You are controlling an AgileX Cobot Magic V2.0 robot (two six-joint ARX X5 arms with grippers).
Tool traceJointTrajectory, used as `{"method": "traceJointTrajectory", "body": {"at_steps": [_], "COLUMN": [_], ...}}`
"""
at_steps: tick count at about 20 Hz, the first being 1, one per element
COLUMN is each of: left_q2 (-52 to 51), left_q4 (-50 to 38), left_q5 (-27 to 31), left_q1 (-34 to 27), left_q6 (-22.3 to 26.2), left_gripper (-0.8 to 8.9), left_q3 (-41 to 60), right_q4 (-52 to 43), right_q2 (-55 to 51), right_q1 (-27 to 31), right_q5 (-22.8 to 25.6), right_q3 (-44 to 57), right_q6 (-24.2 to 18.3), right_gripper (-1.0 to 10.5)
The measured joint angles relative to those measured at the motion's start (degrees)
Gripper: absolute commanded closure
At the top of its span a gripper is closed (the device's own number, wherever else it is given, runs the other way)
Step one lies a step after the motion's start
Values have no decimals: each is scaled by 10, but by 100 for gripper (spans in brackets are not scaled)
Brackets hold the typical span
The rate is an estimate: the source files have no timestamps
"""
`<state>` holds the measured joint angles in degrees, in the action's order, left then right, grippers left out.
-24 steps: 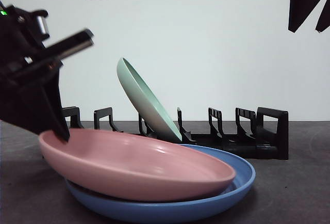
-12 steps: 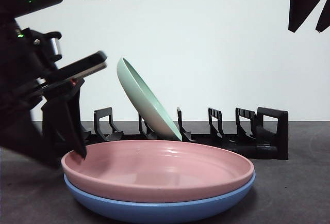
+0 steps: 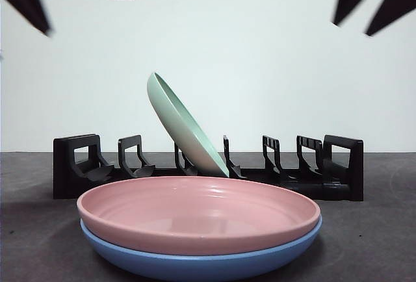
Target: Place the plate
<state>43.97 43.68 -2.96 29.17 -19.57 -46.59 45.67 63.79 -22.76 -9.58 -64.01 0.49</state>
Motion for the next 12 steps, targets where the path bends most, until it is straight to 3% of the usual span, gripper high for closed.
{"method": "traceJointTrajectory", "body": {"at_steps": [6, 12], "left_q2": [-153, -172], "left_q4": [131, 143], "left_q5": [0, 17], "left_q1": [-92, -108], "left_q6": [45, 50], "left_gripper": [471, 471], "left_q3": [0, 0], "right_q4": [-17, 2], "right_q2": [111, 294], "right_q1": [-39, -120], "right_q5": [-124, -115], "right_q3": [-94, -274], "right_q6": [106, 113], "right_gripper": [639, 640]}}
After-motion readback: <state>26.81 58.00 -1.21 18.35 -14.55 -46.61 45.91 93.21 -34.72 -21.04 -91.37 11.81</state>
